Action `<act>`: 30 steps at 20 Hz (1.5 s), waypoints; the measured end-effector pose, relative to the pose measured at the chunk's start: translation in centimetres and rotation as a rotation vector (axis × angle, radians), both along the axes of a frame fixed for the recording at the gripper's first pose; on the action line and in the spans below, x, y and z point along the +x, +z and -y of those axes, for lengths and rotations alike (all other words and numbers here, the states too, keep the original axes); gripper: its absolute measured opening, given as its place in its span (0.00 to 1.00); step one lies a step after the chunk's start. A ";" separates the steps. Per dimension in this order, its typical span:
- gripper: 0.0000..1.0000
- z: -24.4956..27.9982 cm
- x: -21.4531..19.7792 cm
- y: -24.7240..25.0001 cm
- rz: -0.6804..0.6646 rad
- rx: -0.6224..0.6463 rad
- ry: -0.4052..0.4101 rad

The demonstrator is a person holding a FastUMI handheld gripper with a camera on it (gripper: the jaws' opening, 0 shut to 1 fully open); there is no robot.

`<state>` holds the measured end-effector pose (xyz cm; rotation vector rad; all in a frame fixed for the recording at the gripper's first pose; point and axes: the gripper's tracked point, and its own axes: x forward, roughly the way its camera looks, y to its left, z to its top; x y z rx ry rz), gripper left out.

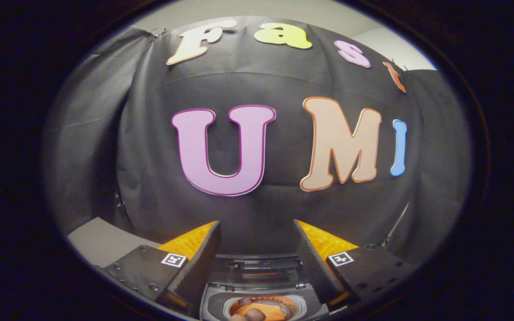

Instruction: Put the clothes into the washing machine and then close the washing machine lid.

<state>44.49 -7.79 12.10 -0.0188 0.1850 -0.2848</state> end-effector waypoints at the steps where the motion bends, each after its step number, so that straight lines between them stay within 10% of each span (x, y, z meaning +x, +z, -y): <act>1: 0.99 0.3 1.5 -0.3 0.012 0.020 0.016; 21: 0.98 6.5 7.9 -16.5 -0.160 0.072 -0.027; 30: 0.99 6.7 7.1 -15.7 0.003 0.036 -0.087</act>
